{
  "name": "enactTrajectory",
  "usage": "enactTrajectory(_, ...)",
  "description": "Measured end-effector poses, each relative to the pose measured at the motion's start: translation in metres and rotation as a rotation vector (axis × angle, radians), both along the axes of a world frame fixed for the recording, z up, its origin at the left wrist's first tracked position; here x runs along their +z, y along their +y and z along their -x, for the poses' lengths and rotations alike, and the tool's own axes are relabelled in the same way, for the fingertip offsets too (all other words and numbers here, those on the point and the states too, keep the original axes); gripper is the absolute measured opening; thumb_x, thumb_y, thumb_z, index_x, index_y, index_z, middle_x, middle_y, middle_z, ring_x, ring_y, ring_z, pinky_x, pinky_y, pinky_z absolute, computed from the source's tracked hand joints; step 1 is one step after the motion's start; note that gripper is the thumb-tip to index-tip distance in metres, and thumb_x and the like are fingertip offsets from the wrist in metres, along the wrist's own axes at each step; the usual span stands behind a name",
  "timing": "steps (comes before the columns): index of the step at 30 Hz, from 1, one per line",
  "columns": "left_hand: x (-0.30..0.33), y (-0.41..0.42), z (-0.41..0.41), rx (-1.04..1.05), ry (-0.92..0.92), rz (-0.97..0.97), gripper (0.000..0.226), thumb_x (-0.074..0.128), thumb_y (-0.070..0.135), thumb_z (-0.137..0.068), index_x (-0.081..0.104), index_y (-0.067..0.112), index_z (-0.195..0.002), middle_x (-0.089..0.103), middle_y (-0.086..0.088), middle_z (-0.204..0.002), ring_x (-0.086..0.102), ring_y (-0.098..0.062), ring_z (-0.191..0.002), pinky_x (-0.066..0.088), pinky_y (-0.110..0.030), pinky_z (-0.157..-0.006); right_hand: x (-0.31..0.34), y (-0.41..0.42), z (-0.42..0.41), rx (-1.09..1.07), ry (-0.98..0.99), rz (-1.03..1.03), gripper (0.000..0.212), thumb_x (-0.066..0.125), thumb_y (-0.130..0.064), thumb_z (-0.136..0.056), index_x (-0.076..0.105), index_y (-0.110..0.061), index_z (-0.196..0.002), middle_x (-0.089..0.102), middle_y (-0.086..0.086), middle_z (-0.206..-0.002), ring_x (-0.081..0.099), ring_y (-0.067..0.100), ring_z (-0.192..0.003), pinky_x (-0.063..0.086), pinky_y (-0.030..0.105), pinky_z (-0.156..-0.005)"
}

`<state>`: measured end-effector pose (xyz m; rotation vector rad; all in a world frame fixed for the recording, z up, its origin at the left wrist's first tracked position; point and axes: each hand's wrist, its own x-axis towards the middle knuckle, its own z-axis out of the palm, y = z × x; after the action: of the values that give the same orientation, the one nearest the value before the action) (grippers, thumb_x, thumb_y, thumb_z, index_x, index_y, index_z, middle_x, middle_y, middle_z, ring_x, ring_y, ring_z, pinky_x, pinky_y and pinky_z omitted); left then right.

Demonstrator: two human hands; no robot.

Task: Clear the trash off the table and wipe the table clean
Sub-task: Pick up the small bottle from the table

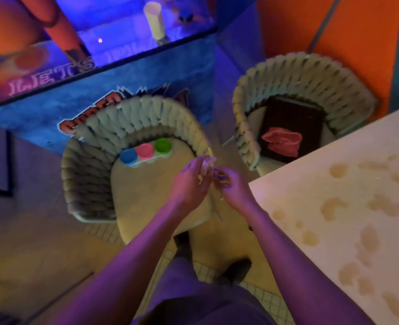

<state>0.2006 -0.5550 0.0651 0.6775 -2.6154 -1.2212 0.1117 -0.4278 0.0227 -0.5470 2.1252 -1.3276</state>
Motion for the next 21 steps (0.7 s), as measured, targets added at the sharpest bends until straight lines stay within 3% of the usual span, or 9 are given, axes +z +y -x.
enactTrajectory(3,-0.019,-0.039,-0.010,0.065,-0.041,-0.035,0.037,0.063,0.038,-0.095,0.055,0.026,-0.130,0.067,0.002,-0.123,0.065,-0.019,-0.107,0.052,-0.034,-0.089,-0.016,-0.046,-0.006,-0.003,0.016,-0.034,0.030,0.076,-0.018,-0.086,0.072,-0.015,-0.116,0.069,0.006,-0.110,0.069,0.020,-0.095,0.057,0.042,-0.087)
enactTrajectory(10,-0.067,-0.120,-0.018,0.112,-0.133,-0.058,0.037,0.063,0.032,-0.095,0.054,0.025,-0.130,0.065,0.003,-0.126,0.064,-0.021,-0.109,0.049,-0.032,-0.084,-0.057,-0.136,-0.017,0.015,0.055,-0.166,0.032,0.080,-0.013,-0.079,0.074,-0.017,-0.110,0.069,0.007,-0.101,0.067,0.019,-0.088,0.050,0.026,-0.082)
enactTrajectory(15,-0.106,-0.156,-0.022,0.153,-0.189,-0.085,0.038,0.060,0.036,-0.095,0.052,0.030,-0.132,0.063,0.008,-0.129,0.062,-0.020,-0.113,0.052,-0.037,-0.088,-0.093,-0.183,-0.026,-0.097,-0.061,-0.226,0.023,0.079,-0.012,-0.077,0.068,-0.018,-0.097,0.071,0.000,-0.097,0.066,0.013,-0.084,0.043,0.008,-0.070)
enactTrajectory(21,-0.163,-0.186,-0.015,0.176,-0.260,-0.041,0.041,0.056,0.038,-0.096,0.048,0.033,-0.136,0.061,0.008,-0.130,0.061,-0.023,-0.114,0.051,-0.038,-0.086,-0.157,-0.223,-0.017,-0.097,-0.103,-0.285,0.023,0.078,-0.012,-0.077,0.068,-0.019,-0.096,0.068,0.004,-0.102,0.068,0.013,-0.080,0.052,0.020,-0.071)
